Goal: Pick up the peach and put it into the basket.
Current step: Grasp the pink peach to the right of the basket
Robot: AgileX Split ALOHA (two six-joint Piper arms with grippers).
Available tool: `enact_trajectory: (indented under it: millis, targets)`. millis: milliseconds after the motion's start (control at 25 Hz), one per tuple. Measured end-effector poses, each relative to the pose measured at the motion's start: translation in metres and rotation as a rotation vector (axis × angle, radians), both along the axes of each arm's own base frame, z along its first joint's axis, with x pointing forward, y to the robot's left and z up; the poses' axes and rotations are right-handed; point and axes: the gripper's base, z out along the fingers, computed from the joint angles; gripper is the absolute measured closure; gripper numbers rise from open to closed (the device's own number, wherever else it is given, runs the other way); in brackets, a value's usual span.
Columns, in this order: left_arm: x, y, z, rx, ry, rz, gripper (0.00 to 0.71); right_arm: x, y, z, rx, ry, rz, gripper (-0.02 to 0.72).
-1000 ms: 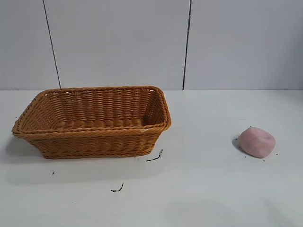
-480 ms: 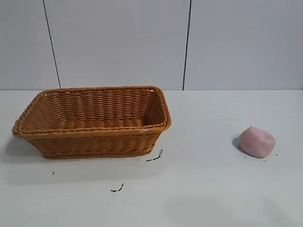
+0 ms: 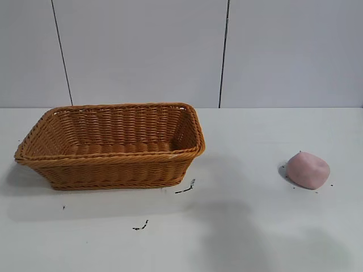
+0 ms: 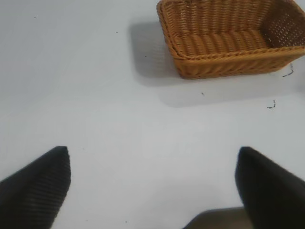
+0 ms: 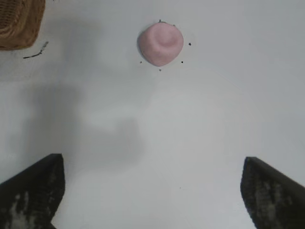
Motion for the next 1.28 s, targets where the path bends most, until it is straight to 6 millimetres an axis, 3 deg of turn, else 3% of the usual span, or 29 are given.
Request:
enact_trajectory:
  millis: [200,360,760,1040,1280]
  targets:
    - [0.000,0.000,0.000,0.000,0.000,0.000,0.018,0.062,0.003,-0.021,0.004,0.042,0.006,0.014]
    - [0.000,0.000,0.000,0.000,0.000,0.000,0.018,0.090,0.004,-0.041,-0.001,0.074,0.017,0.014]
    - [0.000,0.000,0.000,0.000,0.000,0.000,0.018,0.110,0.007,-0.083,-0.018,0.121,0.037,0.014]
    - [0.000,0.000,0.000,0.000,0.000,0.000,0.018,0.124,0.007,-0.132,-0.018,0.173,0.029,0.014]
    - [0.000,0.000,0.000,0.000,0.000,0.000,0.018,0.127,0.008,-0.159,-0.017,0.215,0.025,0.014]
